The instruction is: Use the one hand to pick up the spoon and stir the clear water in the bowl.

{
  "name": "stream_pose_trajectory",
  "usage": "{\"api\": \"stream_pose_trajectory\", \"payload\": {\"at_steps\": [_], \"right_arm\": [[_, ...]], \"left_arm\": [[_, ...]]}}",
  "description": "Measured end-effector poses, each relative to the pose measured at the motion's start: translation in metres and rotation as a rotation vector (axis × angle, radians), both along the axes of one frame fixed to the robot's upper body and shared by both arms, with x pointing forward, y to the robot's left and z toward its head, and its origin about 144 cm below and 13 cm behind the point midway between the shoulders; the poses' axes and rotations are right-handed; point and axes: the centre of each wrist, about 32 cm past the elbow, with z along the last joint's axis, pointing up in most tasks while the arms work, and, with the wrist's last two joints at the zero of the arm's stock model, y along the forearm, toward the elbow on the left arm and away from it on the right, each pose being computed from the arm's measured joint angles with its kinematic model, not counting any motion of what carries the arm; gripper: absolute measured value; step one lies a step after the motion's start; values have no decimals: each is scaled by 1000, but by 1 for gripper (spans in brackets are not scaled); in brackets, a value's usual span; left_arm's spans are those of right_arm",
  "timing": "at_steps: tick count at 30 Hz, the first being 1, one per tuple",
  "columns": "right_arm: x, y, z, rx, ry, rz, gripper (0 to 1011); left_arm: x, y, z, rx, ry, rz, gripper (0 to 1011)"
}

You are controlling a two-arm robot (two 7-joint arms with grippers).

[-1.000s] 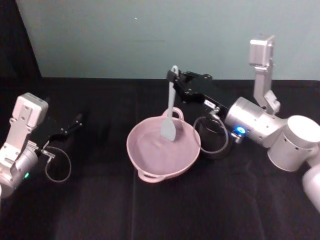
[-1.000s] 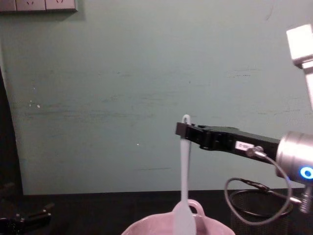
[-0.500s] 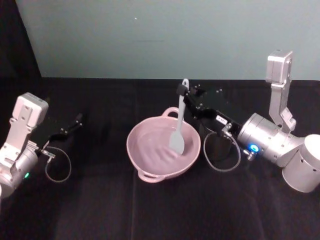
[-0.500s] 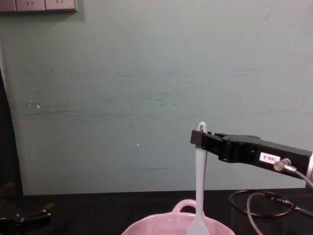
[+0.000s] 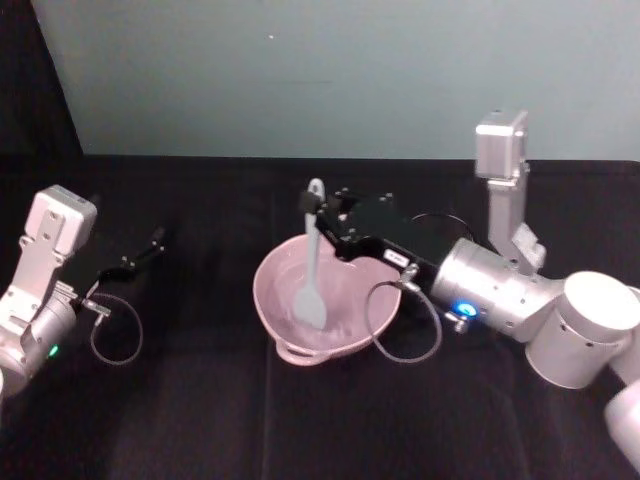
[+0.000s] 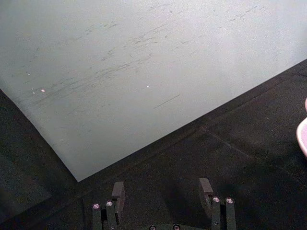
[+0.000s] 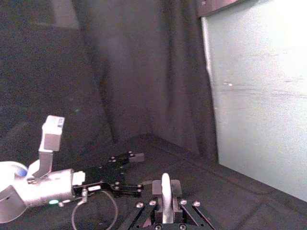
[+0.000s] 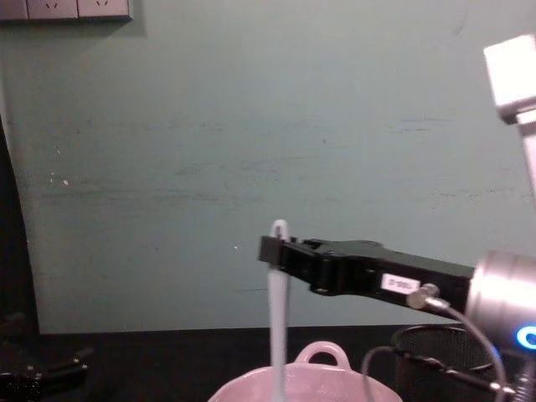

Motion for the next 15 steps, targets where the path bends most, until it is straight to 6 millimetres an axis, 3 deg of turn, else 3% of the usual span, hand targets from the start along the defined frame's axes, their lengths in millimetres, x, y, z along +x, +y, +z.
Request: {"api": "stream_pose_trajectory", "payload": {"at_steps": [8,15], "right_arm": [[18,20,4,-9,-7,45,116],[34,26,6,-5,-8,40,116]], "left_arm": [[0,0,0,0,0,0,1011],[0,0,0,0,0,0,1011]]}}
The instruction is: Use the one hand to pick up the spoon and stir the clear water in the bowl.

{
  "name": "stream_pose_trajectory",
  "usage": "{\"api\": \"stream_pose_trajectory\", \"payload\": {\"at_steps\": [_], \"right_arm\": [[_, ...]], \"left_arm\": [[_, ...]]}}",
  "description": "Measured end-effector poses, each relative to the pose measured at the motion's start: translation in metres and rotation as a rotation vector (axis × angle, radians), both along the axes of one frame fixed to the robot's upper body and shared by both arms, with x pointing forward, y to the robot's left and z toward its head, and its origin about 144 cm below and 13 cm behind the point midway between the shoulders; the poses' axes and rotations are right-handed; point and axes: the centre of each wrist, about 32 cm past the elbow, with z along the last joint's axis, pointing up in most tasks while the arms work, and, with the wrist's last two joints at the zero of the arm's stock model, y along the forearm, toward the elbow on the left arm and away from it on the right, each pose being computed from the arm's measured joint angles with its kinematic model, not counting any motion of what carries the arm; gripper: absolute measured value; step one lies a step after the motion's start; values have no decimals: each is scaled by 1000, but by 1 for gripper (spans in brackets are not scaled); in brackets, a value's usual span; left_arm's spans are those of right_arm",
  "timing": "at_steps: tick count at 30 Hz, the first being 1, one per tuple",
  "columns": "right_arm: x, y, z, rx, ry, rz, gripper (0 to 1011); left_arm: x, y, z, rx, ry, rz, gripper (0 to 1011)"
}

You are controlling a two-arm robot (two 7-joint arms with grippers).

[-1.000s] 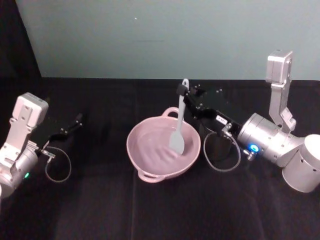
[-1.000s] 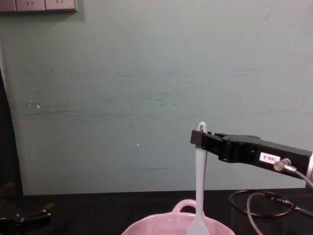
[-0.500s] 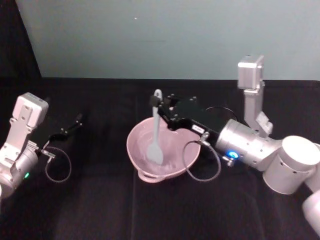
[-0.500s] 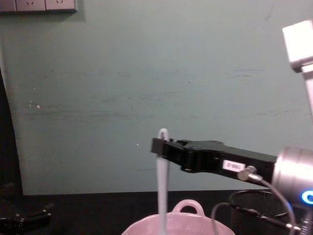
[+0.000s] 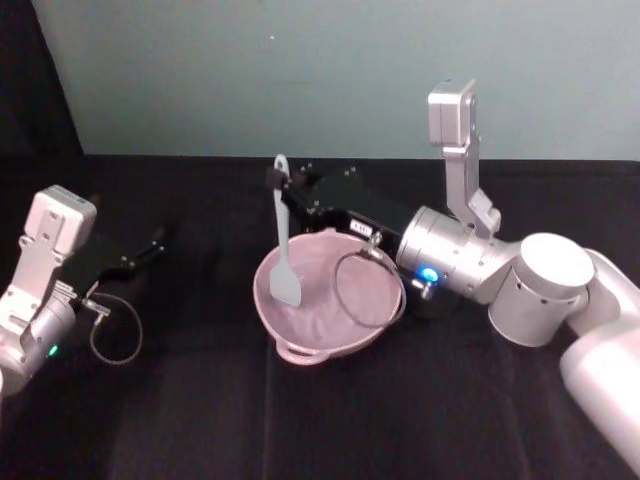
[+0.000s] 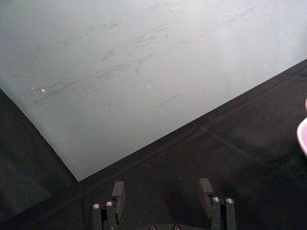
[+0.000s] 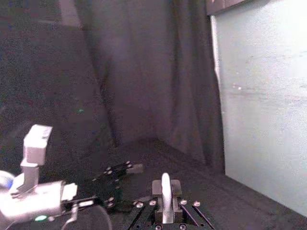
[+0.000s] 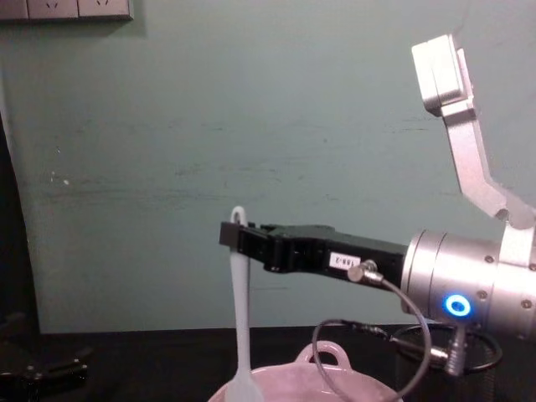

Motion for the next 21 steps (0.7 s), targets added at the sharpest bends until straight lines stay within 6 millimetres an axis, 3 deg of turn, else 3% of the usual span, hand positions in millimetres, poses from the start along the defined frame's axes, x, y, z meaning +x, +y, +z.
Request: {"api": "stream_pose_trajectory", "payload": {"at_steps": [10,21], "right_arm": [[19,-16,0,24,1,-73,116],[12,-46,0,24,-7,-158,116]], "left_arm": [[0,0,0,0,0,0,1011],[0,0,0,0,0,0,1011]]}}
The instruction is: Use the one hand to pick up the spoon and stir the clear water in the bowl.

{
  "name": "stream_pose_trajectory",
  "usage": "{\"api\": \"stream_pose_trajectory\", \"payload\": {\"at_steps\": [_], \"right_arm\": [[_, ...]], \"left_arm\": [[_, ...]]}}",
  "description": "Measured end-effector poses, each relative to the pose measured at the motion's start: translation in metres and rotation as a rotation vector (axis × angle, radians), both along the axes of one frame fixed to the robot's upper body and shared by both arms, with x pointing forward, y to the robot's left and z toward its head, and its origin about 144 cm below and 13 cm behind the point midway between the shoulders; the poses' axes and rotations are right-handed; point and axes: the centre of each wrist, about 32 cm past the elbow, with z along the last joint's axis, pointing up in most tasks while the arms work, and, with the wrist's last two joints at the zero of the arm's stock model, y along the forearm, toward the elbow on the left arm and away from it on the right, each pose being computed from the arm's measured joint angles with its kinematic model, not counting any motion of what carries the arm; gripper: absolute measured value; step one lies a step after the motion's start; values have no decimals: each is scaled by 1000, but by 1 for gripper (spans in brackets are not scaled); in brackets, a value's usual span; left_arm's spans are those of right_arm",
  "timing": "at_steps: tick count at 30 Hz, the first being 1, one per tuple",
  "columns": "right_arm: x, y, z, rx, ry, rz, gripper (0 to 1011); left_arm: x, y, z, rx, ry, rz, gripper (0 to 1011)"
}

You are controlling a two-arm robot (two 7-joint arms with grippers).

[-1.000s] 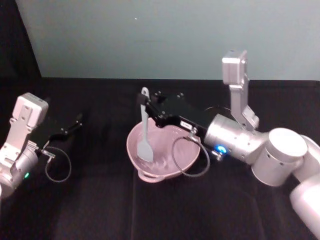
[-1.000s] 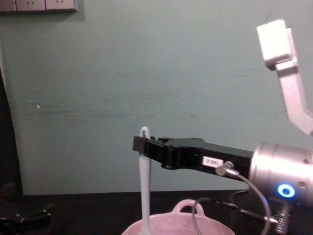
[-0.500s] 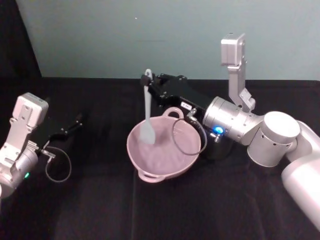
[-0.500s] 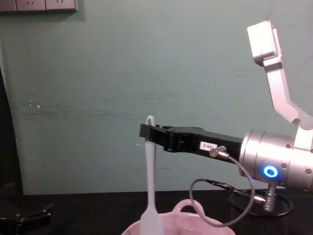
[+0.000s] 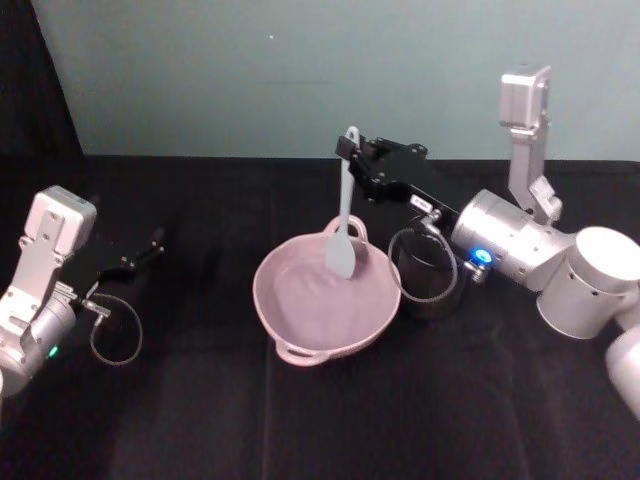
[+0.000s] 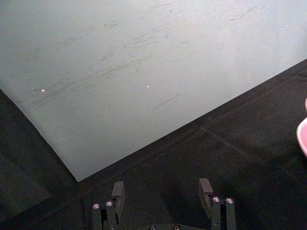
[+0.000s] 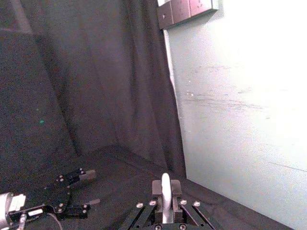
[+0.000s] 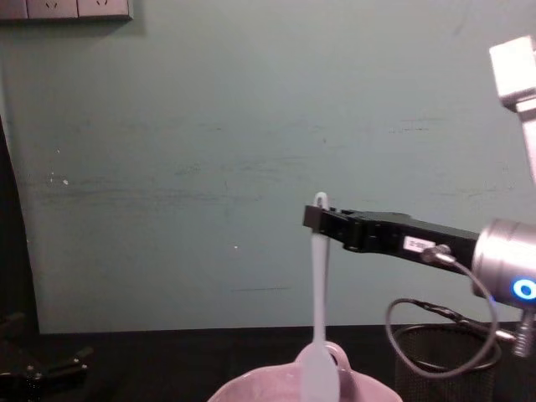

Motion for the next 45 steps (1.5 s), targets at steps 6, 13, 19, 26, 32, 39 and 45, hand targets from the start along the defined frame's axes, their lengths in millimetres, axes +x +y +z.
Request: {"api": "stream_pose_trajectory", "payload": {"at_steps": [6,13,19,26,32,39,45], "right_arm": [[-13,-12,0,-12,0,-18,116],[-32,-17,-2,-16,3,-14,116],[-44,-13,-4,-16,12,12,116],[-47,5,-2,-33,8,71,116],[-39,20,-1,-40,7,108,116],[-19,35,0,-32,4,128,116],[-4,38,0,-31,5,118,116]], "left_arm": [[0,0,0,0,0,0,1011],[0,0,0,0,0,0,1011],[0,0,0,0,0,0,1011],[0,0,0,0,0,0,1011],[0,0,0,0,0,0,1011],[0,0,0,0,0,0,1011],[0,0,0,0,0,0,1011]]}}
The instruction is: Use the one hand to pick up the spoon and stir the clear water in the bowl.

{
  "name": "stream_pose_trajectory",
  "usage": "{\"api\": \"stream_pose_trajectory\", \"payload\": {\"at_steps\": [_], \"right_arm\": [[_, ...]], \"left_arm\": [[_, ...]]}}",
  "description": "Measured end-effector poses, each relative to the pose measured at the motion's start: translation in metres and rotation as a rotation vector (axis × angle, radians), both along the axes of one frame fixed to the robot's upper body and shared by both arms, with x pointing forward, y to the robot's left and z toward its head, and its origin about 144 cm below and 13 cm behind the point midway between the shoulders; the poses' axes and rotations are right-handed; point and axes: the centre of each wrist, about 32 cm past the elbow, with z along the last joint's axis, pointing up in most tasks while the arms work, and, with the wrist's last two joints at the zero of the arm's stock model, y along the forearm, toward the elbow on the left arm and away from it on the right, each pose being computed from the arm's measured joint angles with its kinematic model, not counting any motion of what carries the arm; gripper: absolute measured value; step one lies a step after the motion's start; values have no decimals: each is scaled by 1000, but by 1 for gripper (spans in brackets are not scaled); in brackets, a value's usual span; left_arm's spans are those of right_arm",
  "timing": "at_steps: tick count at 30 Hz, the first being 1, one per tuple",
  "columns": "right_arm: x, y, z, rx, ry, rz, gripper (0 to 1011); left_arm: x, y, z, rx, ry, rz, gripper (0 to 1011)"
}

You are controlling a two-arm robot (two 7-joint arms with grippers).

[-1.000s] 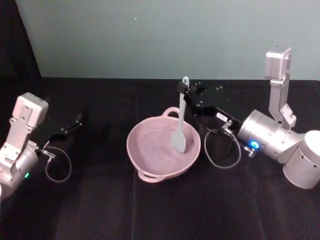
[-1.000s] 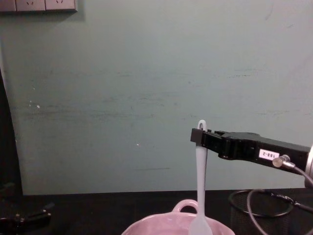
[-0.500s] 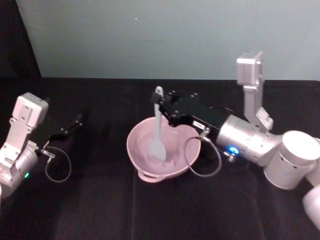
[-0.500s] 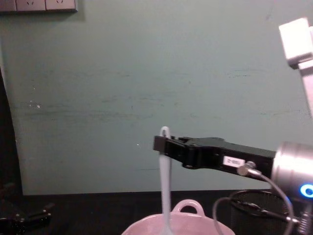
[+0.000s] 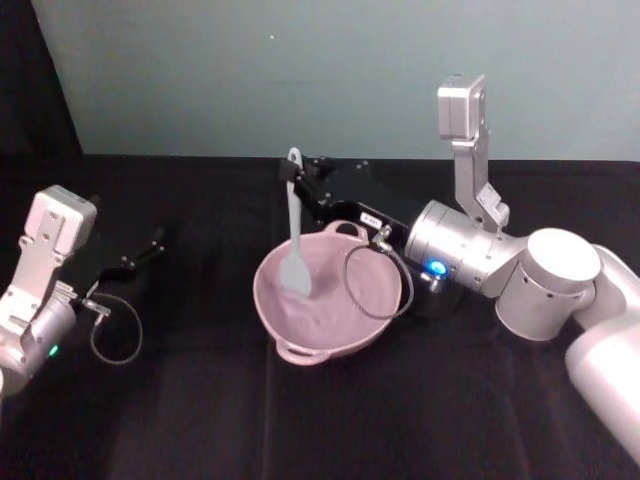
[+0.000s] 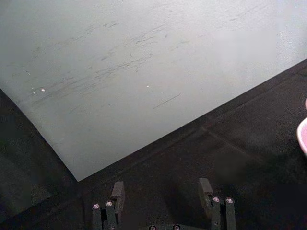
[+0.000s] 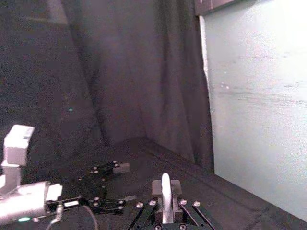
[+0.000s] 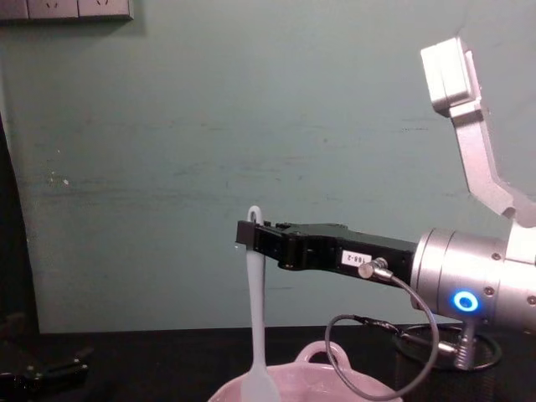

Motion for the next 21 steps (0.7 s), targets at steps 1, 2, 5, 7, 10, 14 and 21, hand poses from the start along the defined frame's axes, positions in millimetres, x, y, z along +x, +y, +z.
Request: {"api": "stream_pose_trajectory", "payload": {"at_steps": [1,2,5,7,10,14,21], "right_arm": [[2,0,0,-1,0,-3,116],[3,0,0,-2,-1,-5,116],[10,-4,1,-9,-2,-24,116],[11,-7,1,-10,-4,-31,116],[13,-13,1,-13,-4,-53,116],[13,-22,1,-15,-4,-80,116],[2,-31,-1,-26,-9,-103,116]], "left_arm": [[0,0,0,0,0,0,1011],[0,0,0,0,0,0,1011],[0,0,0,0,0,0,1011],[0,0,0,0,0,0,1011],[0,0,0,0,0,0,1011],[0,0,0,0,0,0,1011],[0,0,0,0,0,0,1011]]}}
